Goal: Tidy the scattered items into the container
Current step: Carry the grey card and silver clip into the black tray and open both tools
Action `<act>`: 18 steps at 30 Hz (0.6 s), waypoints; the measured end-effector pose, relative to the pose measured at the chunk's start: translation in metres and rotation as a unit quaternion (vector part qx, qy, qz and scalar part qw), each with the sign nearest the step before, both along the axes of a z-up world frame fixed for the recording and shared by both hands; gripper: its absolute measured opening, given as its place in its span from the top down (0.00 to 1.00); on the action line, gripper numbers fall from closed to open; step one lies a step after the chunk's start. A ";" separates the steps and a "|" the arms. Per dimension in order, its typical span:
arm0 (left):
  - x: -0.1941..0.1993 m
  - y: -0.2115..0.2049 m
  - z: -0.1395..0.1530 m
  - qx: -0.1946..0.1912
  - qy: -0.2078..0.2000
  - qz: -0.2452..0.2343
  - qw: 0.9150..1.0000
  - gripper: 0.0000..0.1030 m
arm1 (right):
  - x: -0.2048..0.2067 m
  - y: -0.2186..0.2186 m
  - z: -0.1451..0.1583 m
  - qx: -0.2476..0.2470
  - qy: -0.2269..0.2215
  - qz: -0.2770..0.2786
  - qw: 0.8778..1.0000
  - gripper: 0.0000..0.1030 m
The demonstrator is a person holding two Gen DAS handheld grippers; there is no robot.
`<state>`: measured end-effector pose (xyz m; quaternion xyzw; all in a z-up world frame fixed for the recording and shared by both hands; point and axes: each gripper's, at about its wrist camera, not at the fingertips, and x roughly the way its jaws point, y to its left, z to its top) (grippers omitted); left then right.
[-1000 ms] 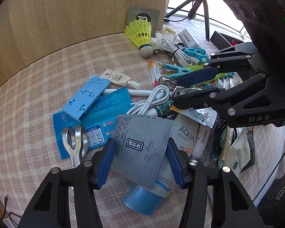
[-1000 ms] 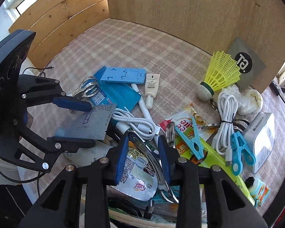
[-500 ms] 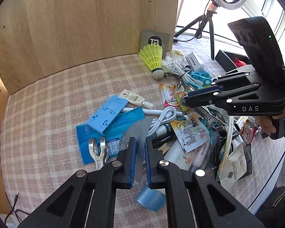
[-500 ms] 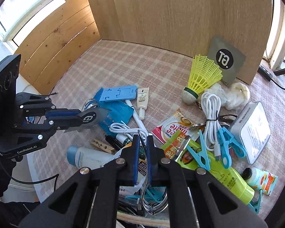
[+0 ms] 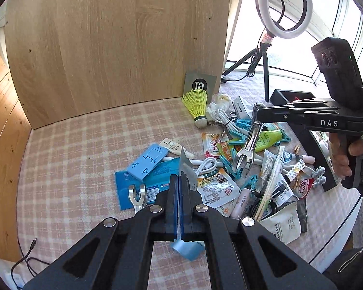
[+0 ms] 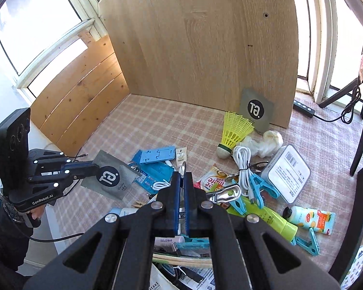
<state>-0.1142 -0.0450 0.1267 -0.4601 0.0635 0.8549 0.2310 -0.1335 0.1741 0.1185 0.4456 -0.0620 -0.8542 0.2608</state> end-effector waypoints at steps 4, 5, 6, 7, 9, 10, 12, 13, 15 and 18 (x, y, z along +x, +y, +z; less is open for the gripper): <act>0.011 0.008 0.012 0.000 0.012 0.000 1.000 1.00 | 0.013 0.010 0.013 0.004 0.014 -0.013 1.000 0.97; 0.014 0.010 0.016 -0.001 0.014 0.003 1.000 1.00 | 0.016 0.012 0.016 0.002 0.016 -0.018 1.000 0.97; 0.016 0.013 0.019 -0.001 0.016 0.006 1.000 1.00 | 0.019 0.015 0.019 0.001 0.018 -0.022 1.000 0.97; 0.019 0.016 0.023 -0.002 0.019 0.009 1.000 1.00 | 0.022 0.018 0.021 -0.001 0.021 -0.026 0.999 0.97; 0.026 0.023 0.030 -0.006 0.025 0.015 1.000 1.00 | 0.030 0.027 0.028 -0.005 0.026 -0.034 0.999 0.97; 0.030 0.027 0.033 -0.004 0.028 0.016 0.999 1.00 | 0.034 0.031 0.031 -0.007 0.029 -0.039 0.999 0.97; 0.037 0.037 0.040 -0.001 0.034 0.016 0.999 1.00 | 0.042 0.041 0.037 -0.007 0.034 -0.047 0.998 0.97; 0.041 0.041 0.043 -0.001 0.037 0.016 0.999 1.00 | 0.046 0.046 0.040 -0.008 0.035 -0.051 0.998 0.97; 0.049 0.051 0.048 0.000 0.042 0.014 0.999 1.00 | 0.055 0.059 0.047 -0.008 0.039 -0.061 0.997 0.97; 0.059 0.068 0.056 0.003 0.048 0.006 0.999 1.00 | 0.068 0.076 0.056 -0.007 0.046 -0.075 0.996 0.97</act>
